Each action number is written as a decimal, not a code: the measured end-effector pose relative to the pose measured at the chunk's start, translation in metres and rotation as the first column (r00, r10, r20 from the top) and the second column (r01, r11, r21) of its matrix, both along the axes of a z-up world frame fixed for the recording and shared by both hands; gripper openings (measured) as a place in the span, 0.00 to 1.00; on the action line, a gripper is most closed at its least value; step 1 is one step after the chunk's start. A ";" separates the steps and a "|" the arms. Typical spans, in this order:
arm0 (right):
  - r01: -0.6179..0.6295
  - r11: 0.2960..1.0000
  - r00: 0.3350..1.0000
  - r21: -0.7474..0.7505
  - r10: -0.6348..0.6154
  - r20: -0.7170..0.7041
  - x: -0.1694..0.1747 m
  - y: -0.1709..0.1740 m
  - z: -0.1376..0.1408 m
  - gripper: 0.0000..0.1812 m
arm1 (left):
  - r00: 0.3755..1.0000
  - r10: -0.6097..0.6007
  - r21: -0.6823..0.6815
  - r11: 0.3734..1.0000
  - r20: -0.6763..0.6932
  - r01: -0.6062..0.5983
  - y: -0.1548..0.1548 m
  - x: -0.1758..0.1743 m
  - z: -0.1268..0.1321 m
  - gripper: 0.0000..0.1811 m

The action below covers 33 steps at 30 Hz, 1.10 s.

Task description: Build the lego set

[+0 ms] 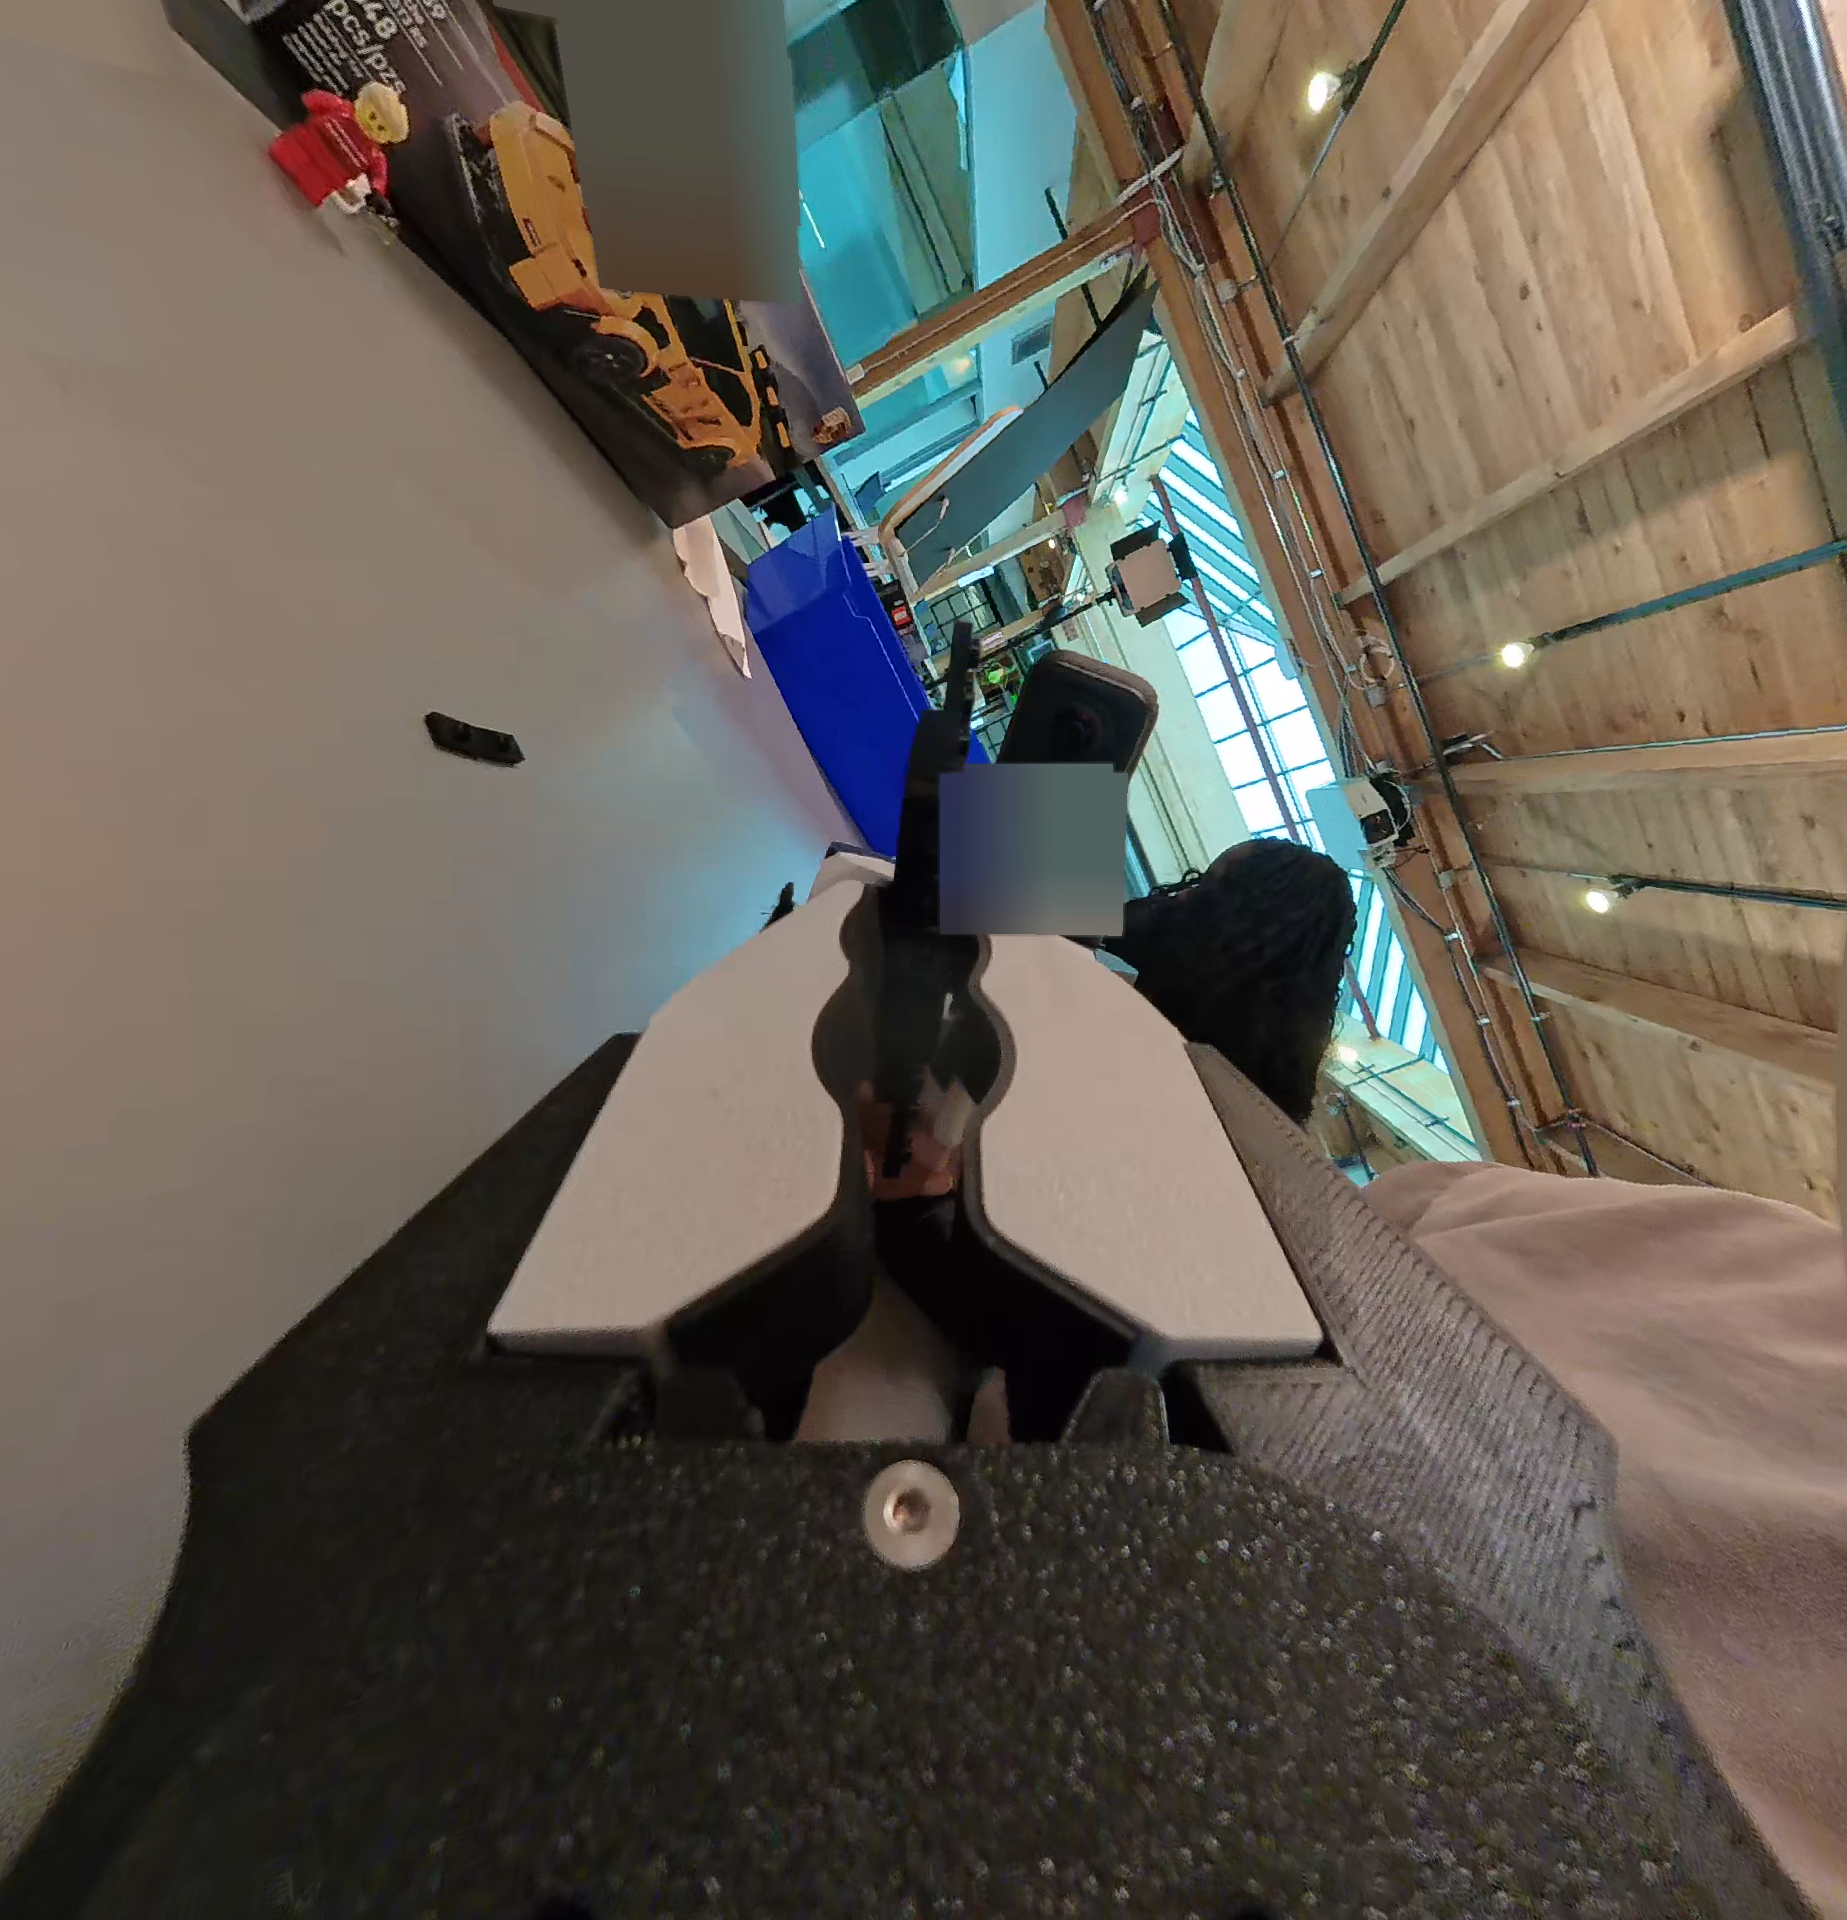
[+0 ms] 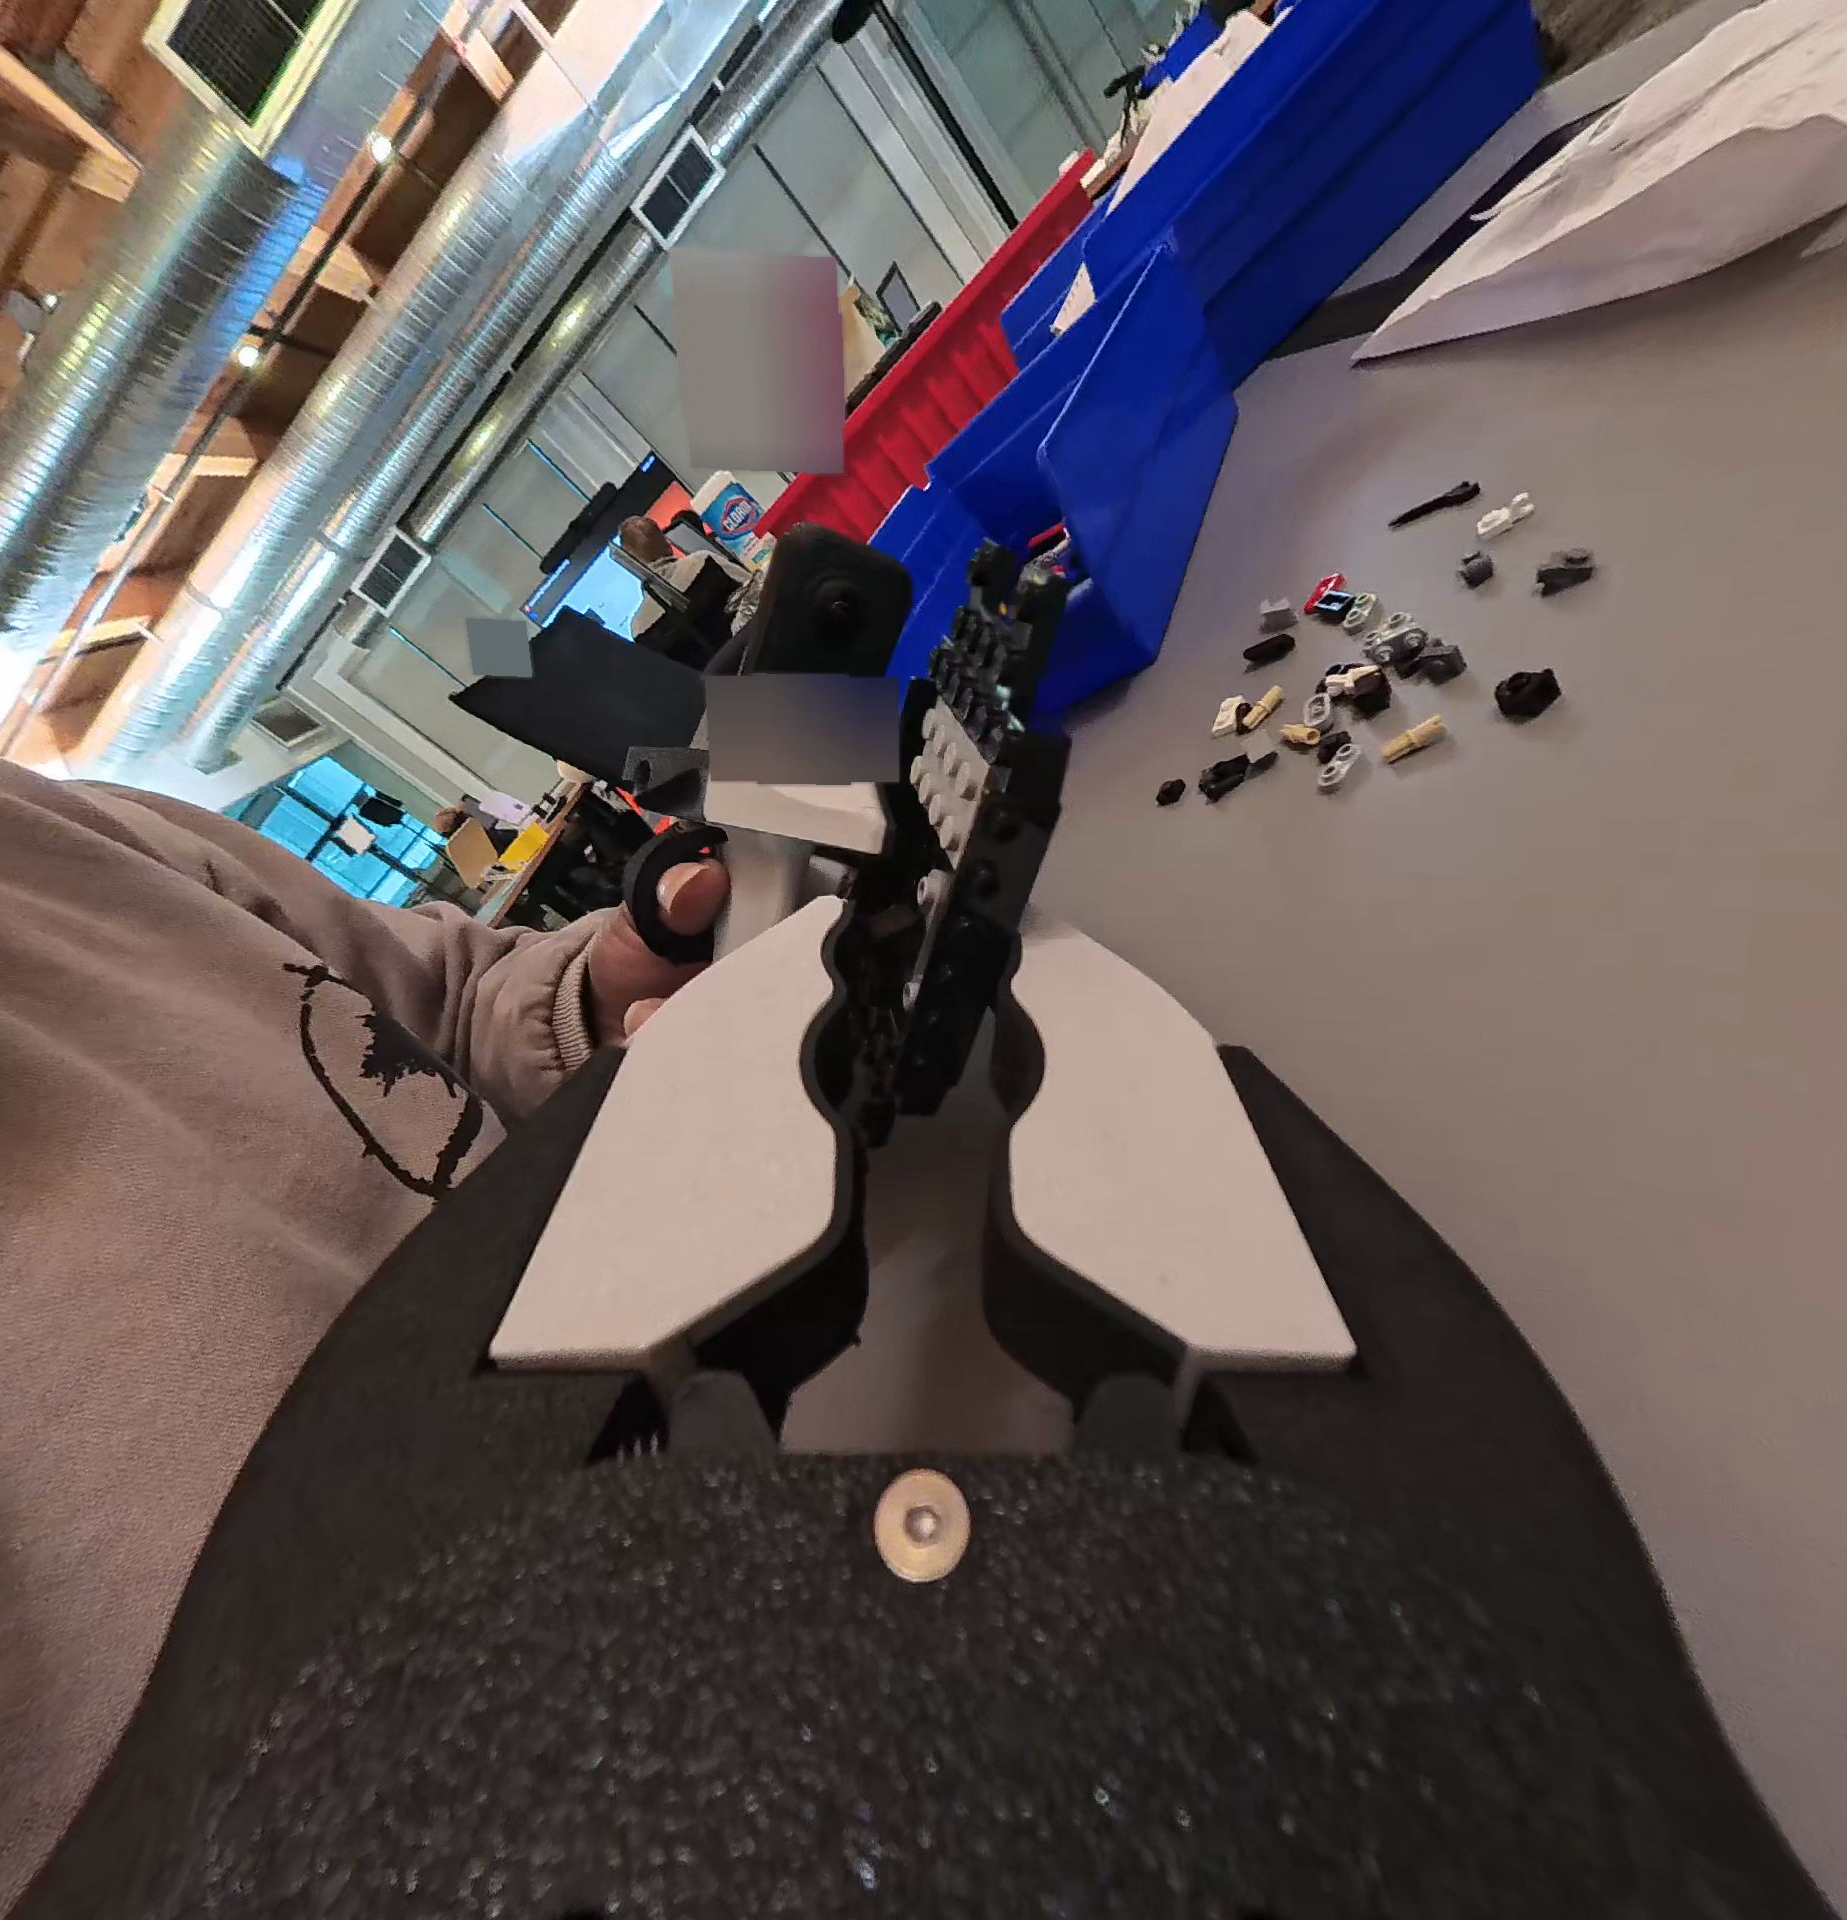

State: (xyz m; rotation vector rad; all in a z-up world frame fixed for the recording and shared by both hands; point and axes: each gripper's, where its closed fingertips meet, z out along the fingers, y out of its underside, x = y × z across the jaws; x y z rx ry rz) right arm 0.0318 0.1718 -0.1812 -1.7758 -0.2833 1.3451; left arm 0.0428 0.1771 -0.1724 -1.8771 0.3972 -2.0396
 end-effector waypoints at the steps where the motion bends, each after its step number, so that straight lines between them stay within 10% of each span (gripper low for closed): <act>1: 0.001 1.000 1.000 0.007 -0.001 0.003 0.000 0.000 0.000 0.12 | 1.000 -0.005 0.003 1.000 0.004 0.005 -0.001 0.000 0.001 0.07; 22: 0.015 0.996 1.000 0.093 -0.014 -0.006 -0.004 -0.003 0.014 0.08 | 0.999 0.043 0.193 0.980 0.004 -0.043 0.001 -0.001 0.012 0.07; 33: -0.003 0.997 0.994 -0.079 -0.006 -0.111 0.009 0.004 0.000 0.19 | 0.998 0.056 -0.017 0.998 -0.014 -0.056 0.015 -0.001 -0.008 0.07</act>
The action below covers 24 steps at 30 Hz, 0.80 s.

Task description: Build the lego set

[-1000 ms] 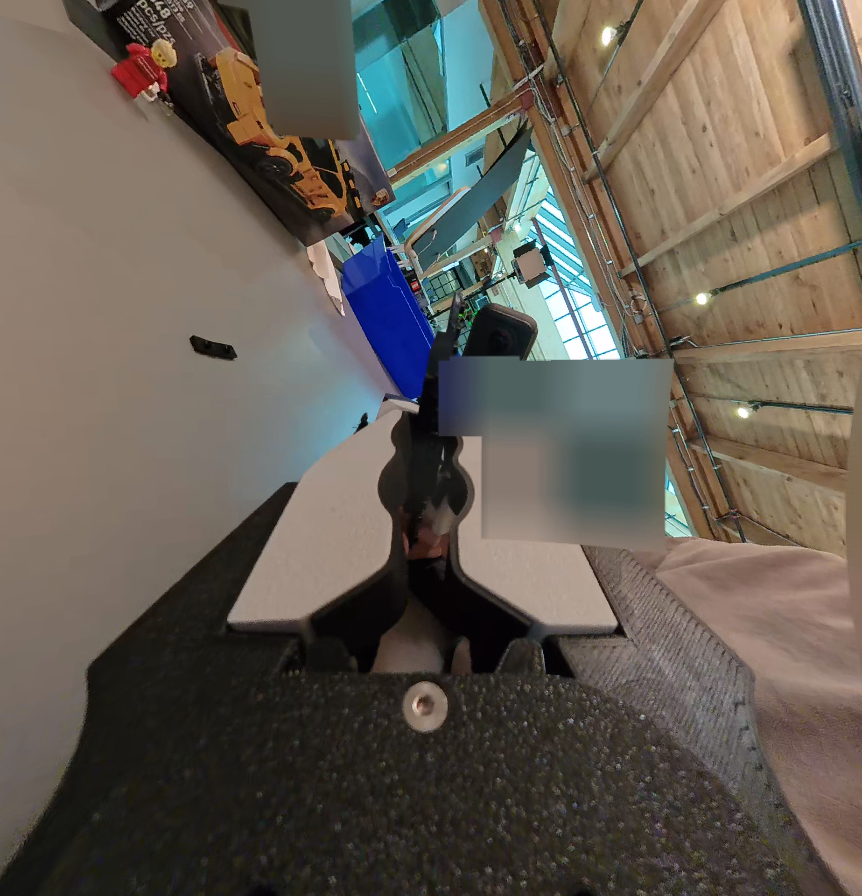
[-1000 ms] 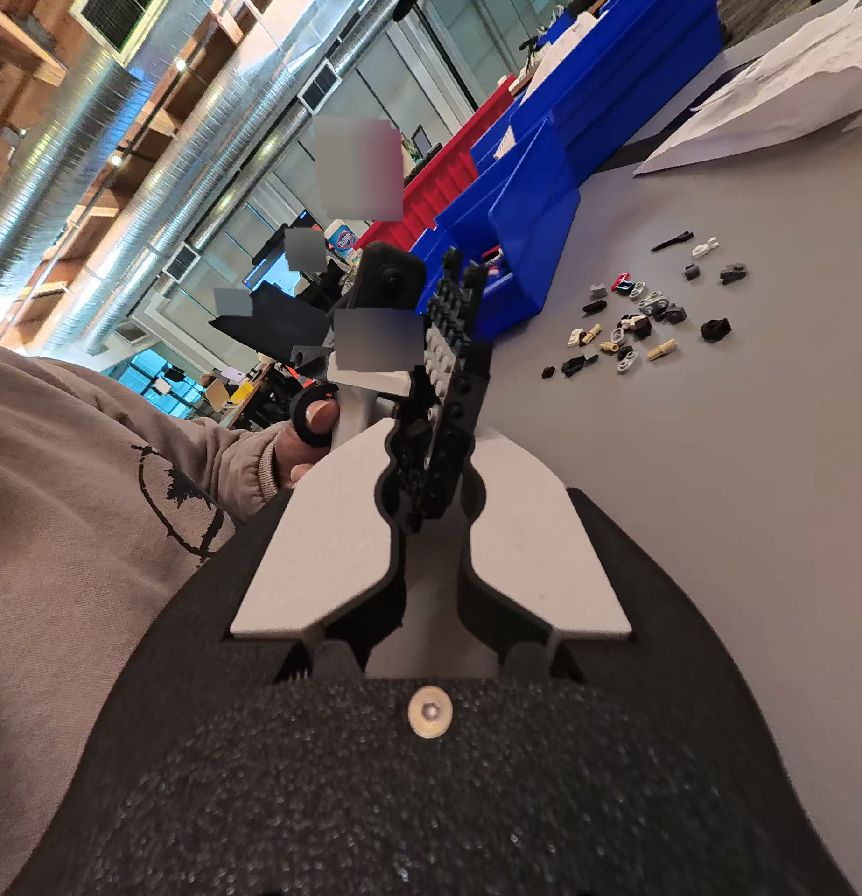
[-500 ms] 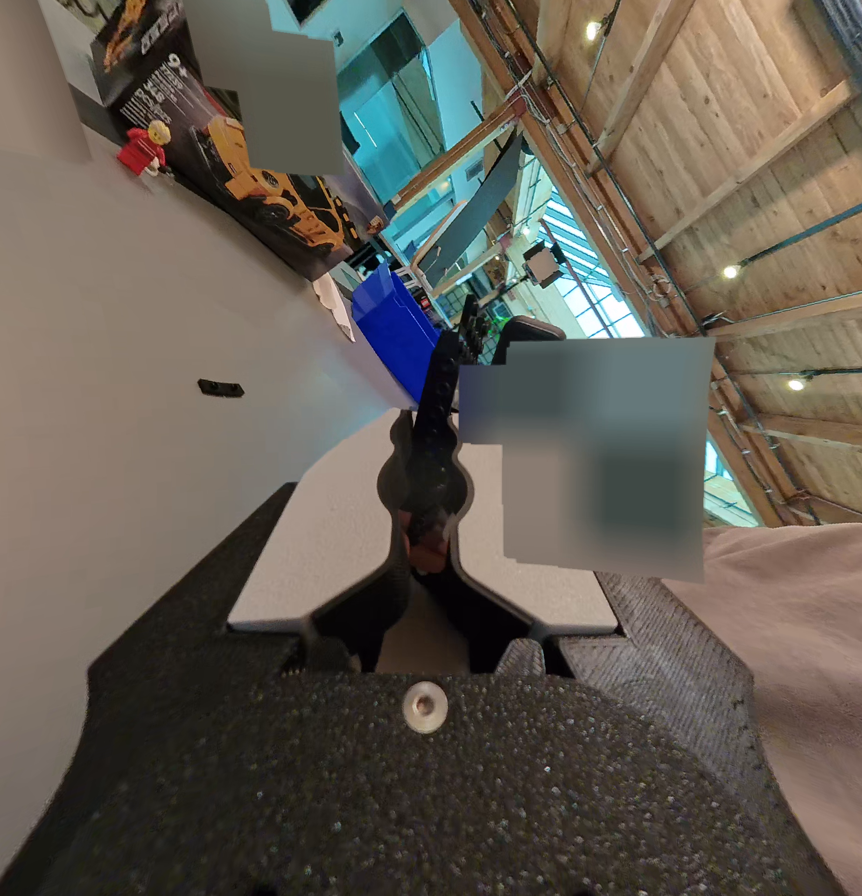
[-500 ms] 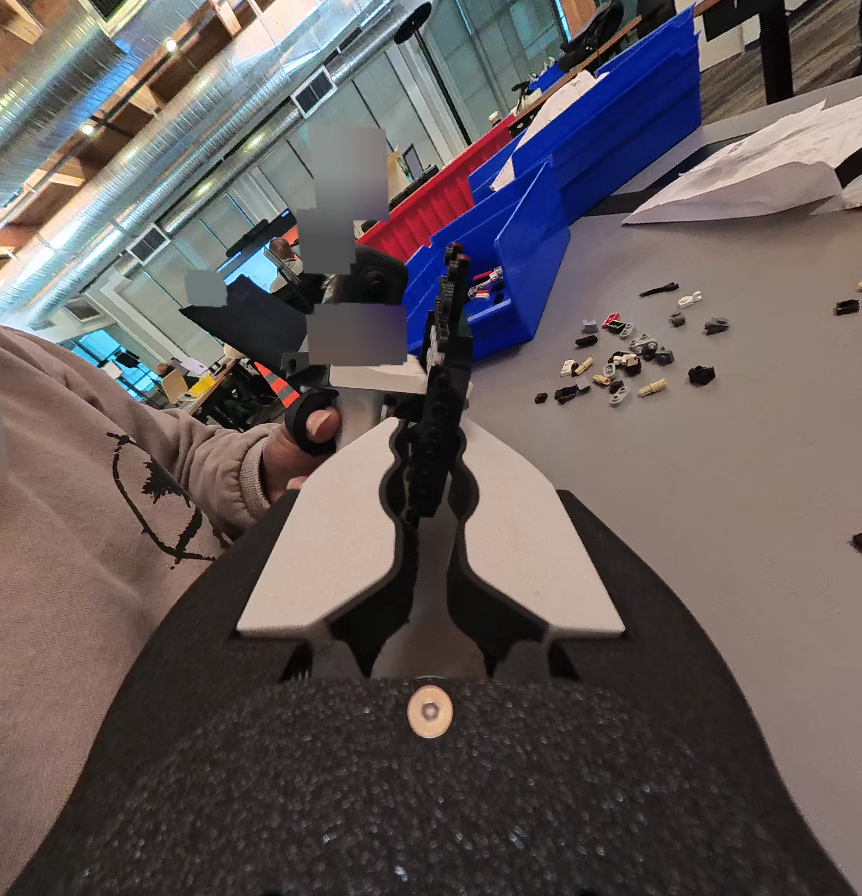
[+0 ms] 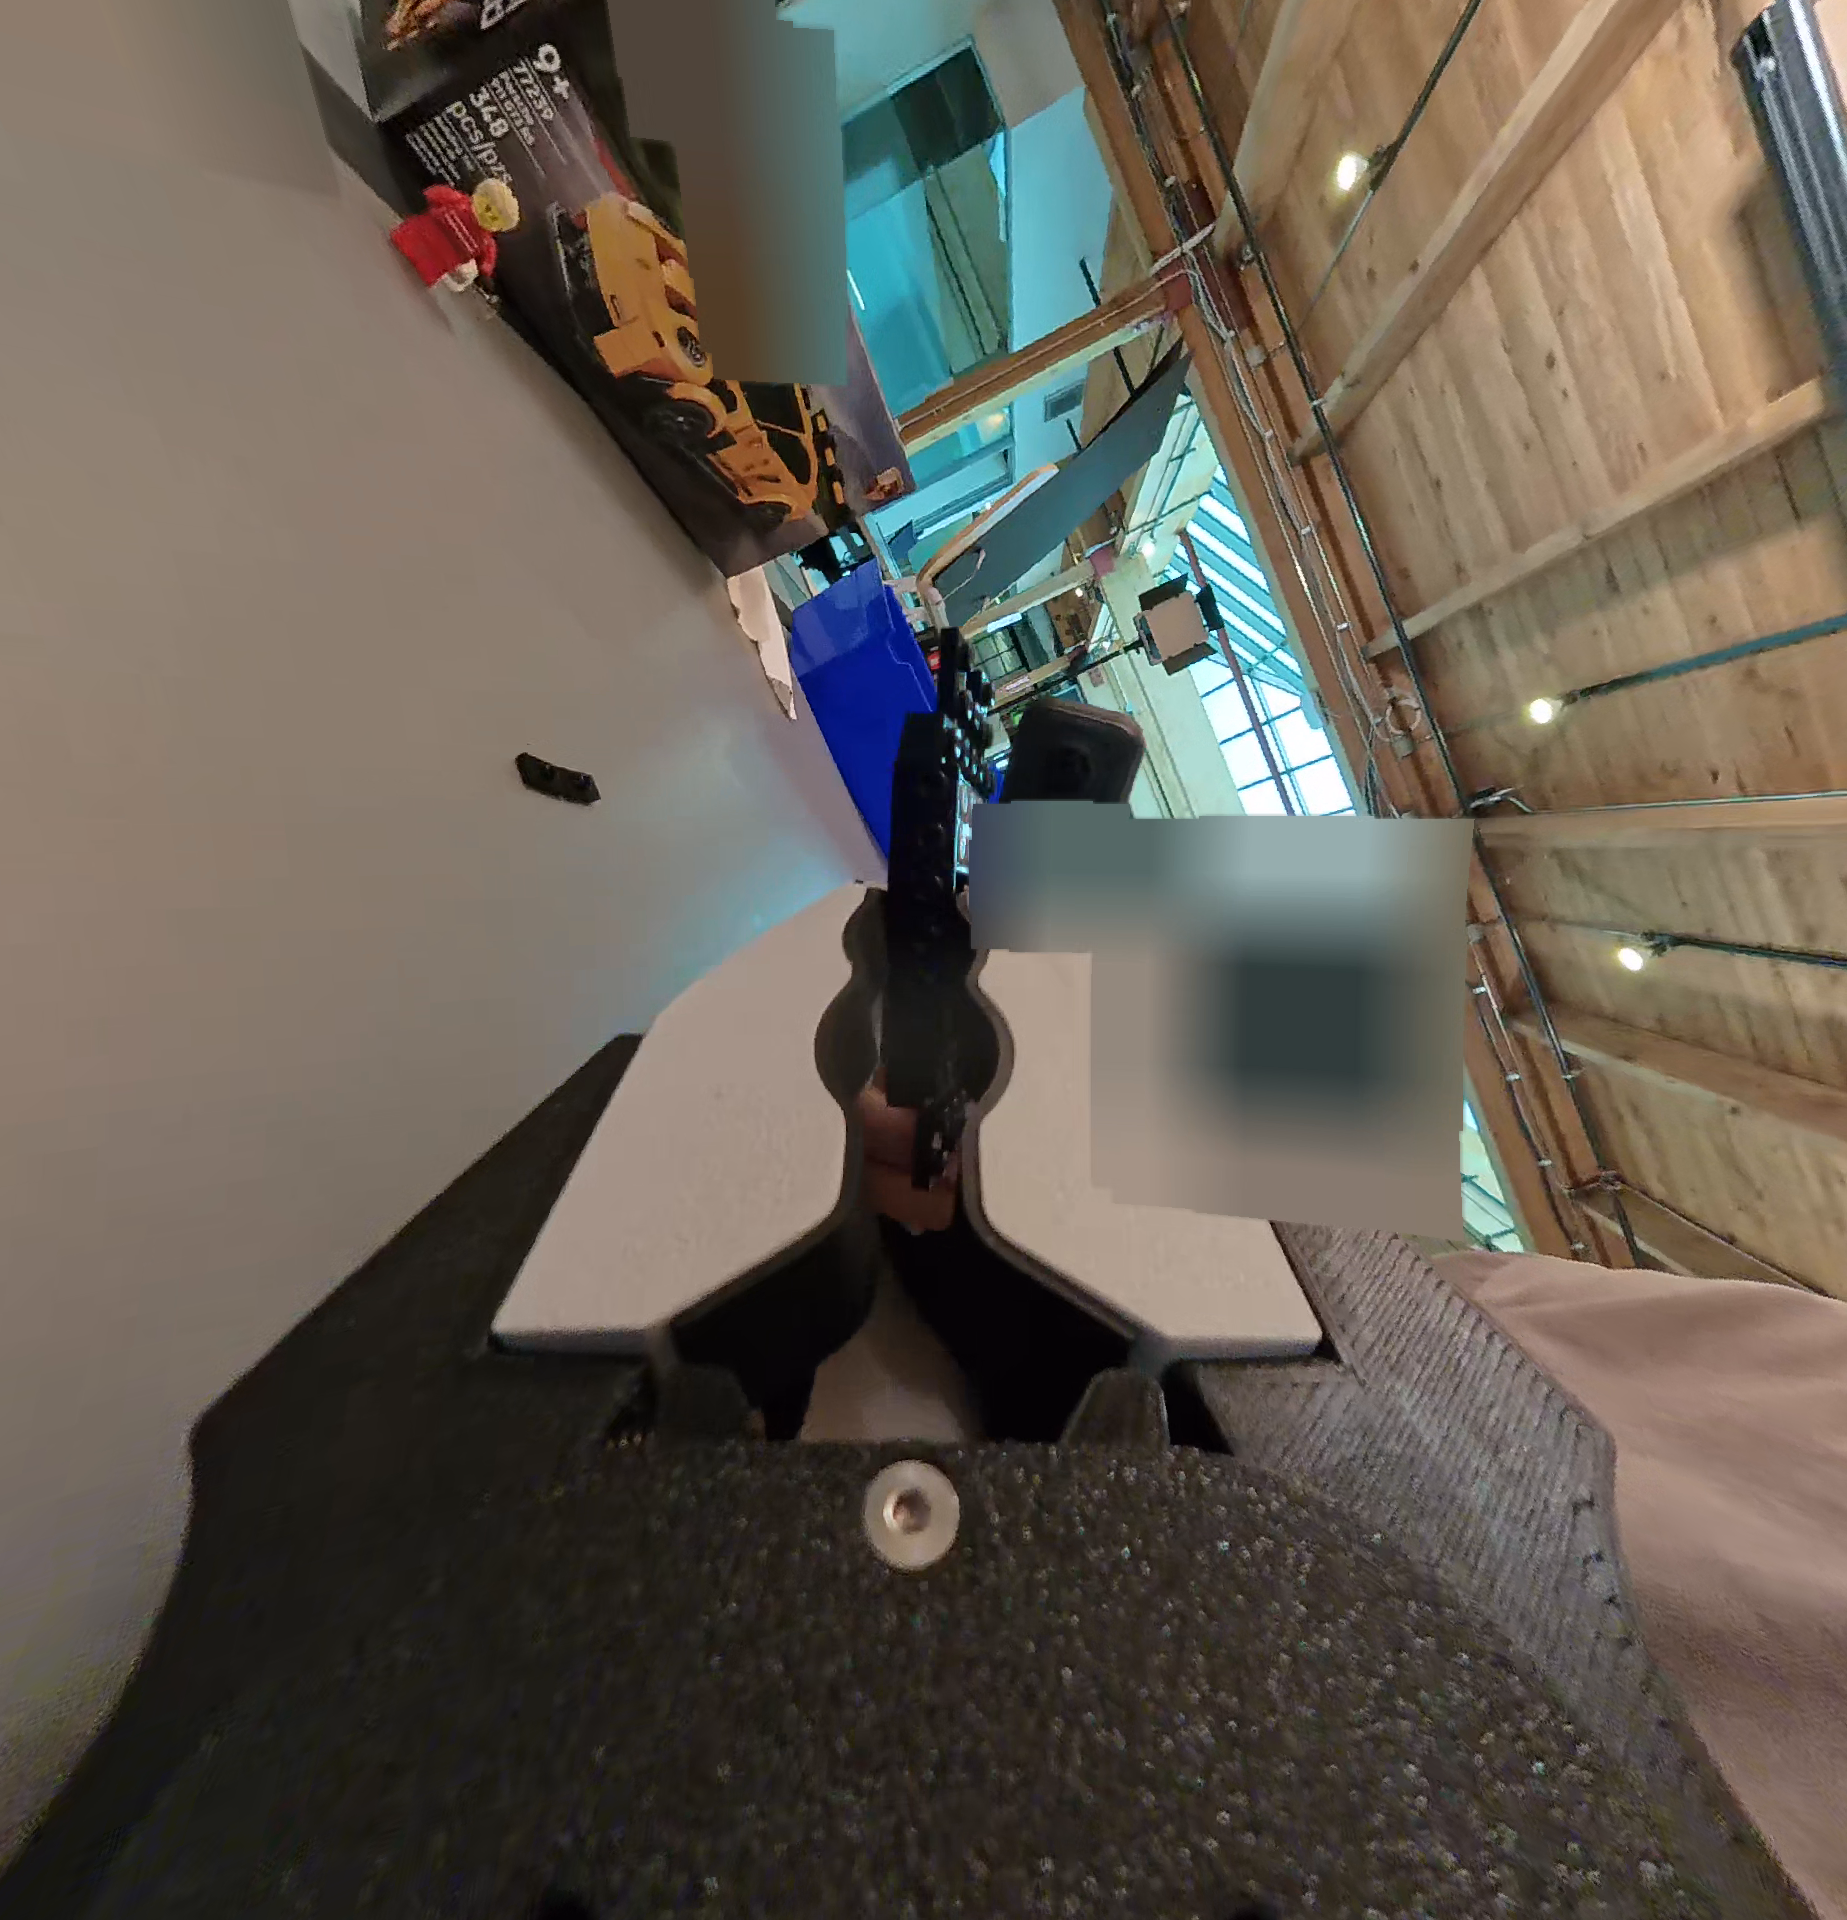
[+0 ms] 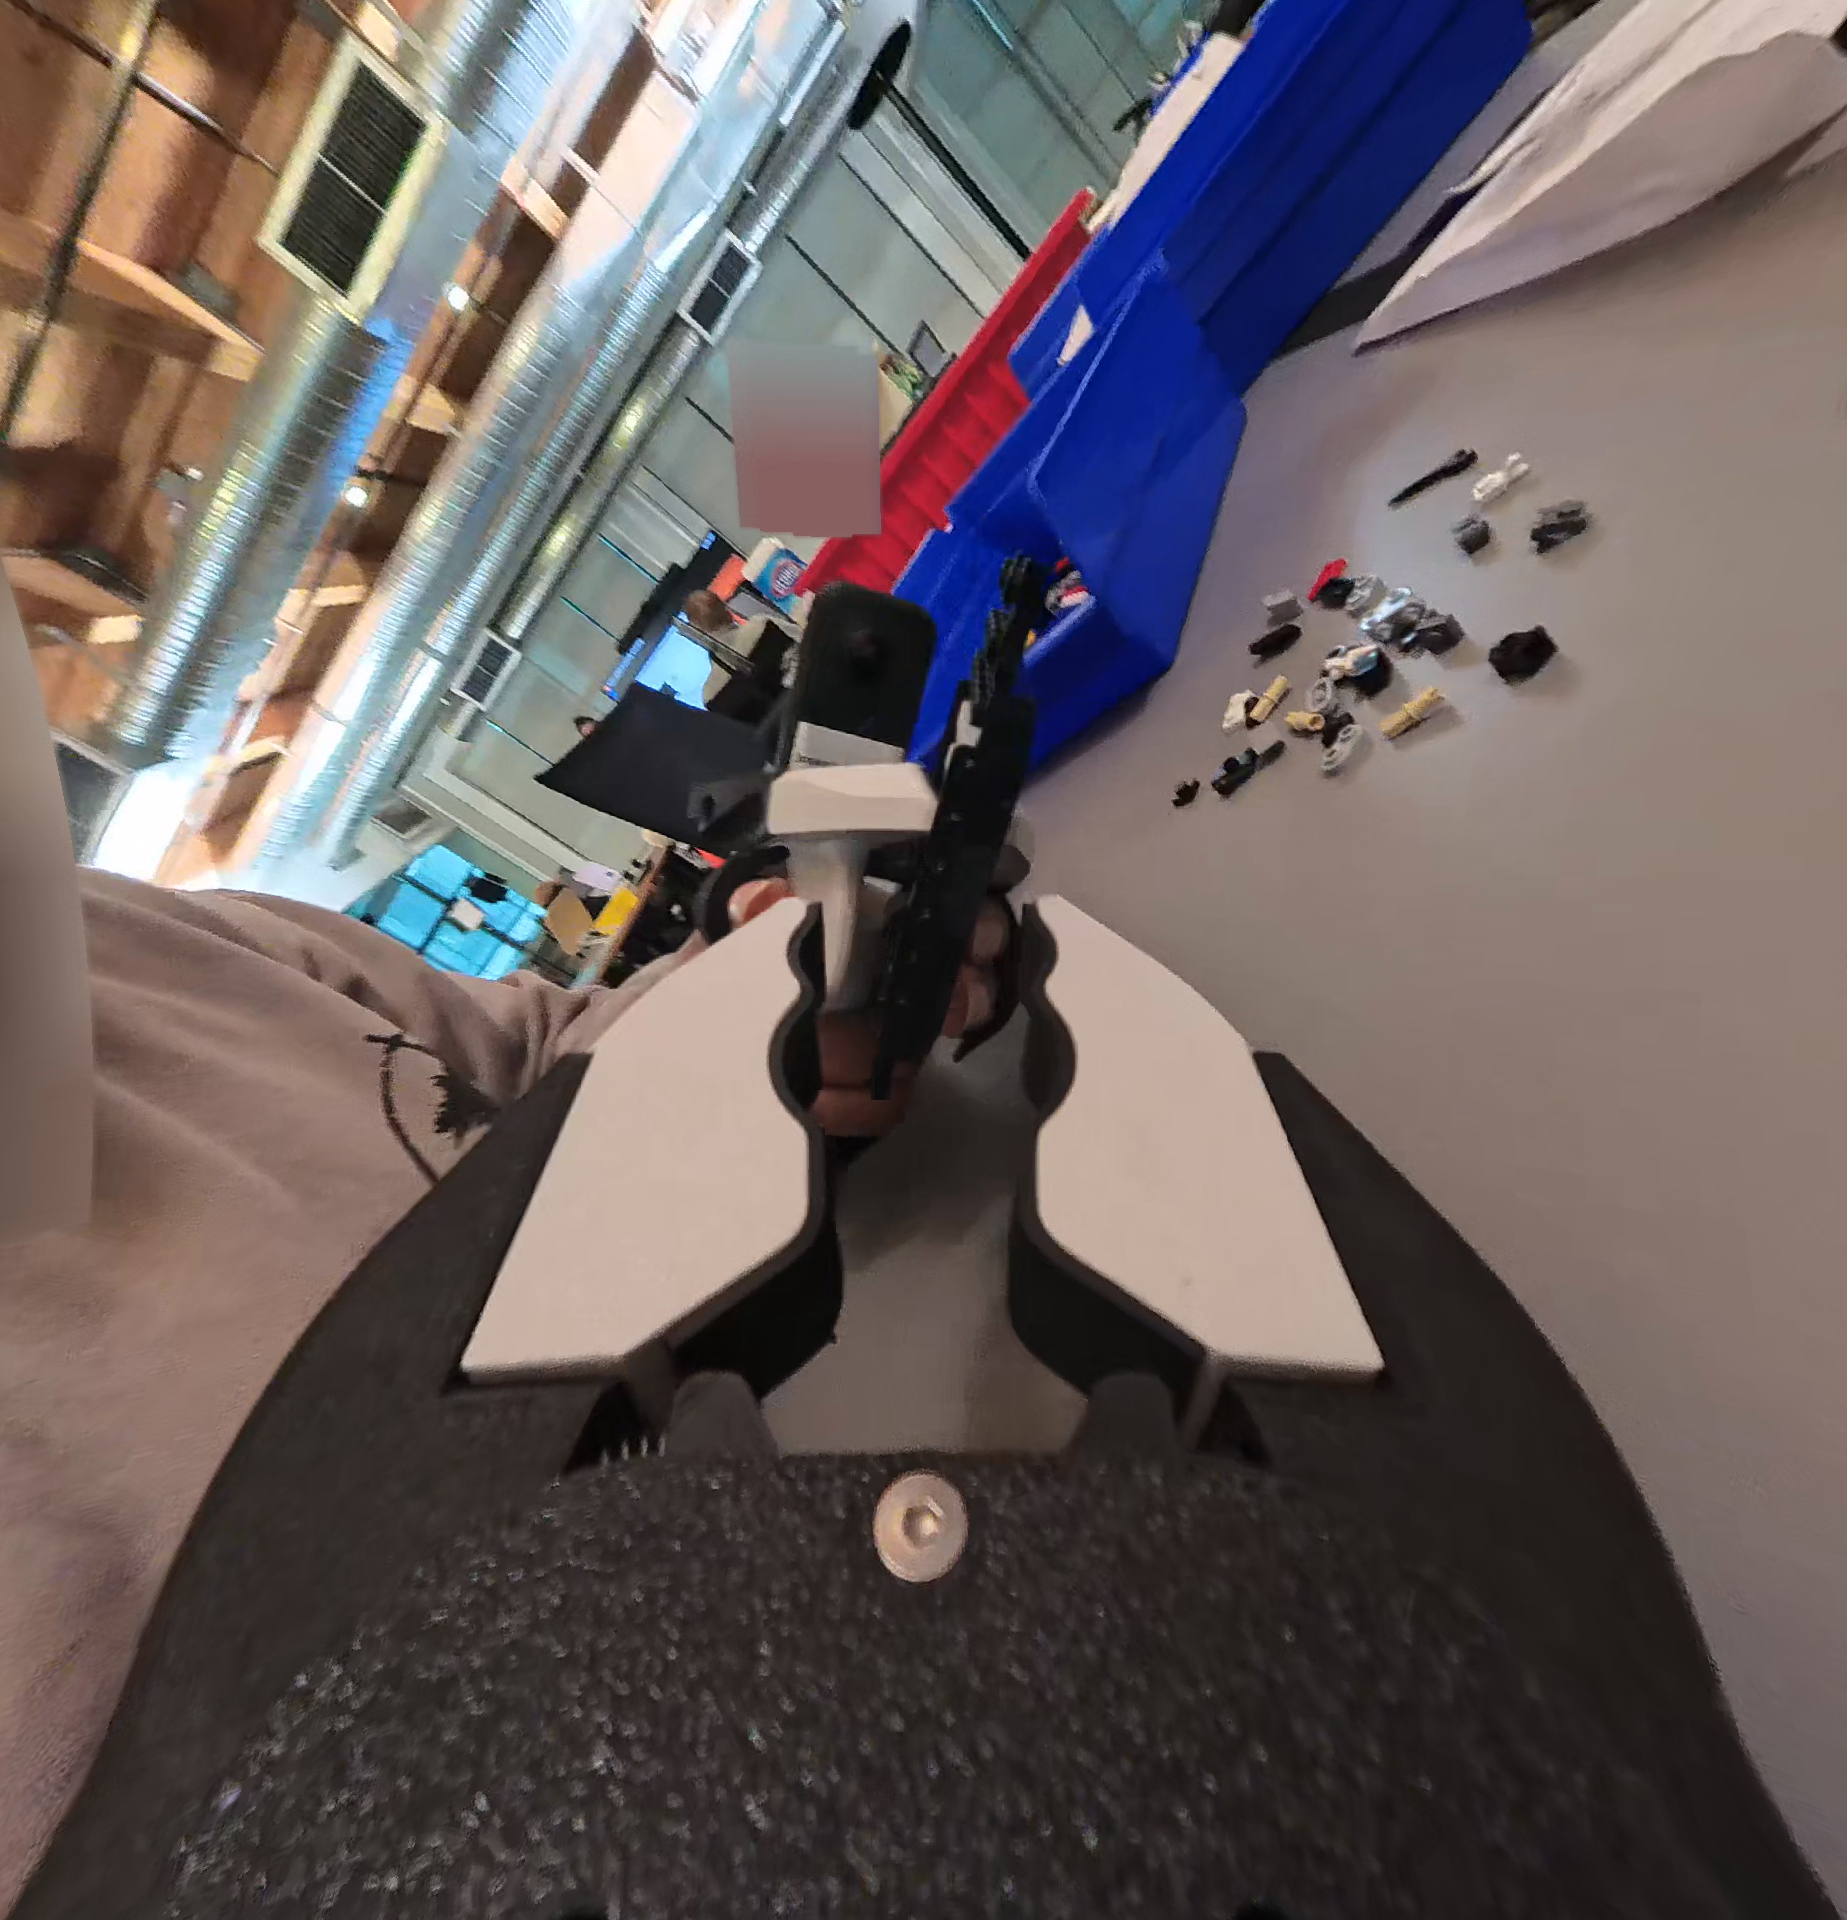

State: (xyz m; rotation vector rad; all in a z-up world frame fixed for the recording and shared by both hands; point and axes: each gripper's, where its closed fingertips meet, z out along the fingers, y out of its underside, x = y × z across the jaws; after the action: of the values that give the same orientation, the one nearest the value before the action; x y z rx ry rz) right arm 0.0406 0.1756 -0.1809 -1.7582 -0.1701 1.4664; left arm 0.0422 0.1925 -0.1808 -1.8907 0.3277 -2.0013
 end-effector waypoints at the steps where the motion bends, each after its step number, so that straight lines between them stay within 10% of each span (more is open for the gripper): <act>1: 0.006 1.000 1.000 -0.008 -0.006 0.021 -0.003 0.001 -0.003 0.19 | 1.000 0.000 0.009 1.000 -0.005 0.000 -0.001 0.001 0.000 0.07; 16: 0.027 0.992 0.991 0.123 -0.043 0.130 -0.014 -0.003 0.004 0.07 | 0.998 0.032 0.190 0.981 -0.060 -0.020 -0.007 0.000 0.011 0.07; 24: -0.011 0.996 0.999 0.094 0.008 0.032 0.014 0.003 0.020 0.22 | 0.998 -0.041 0.127 0.991 -0.044 0.047 -0.002 -0.002 0.006 0.06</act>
State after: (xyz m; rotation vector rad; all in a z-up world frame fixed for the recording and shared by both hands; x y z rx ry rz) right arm 0.0548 0.1782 -0.1610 -1.7079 -0.2602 1.4147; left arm 0.0406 0.1903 -0.1749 -1.8616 0.5010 -1.9222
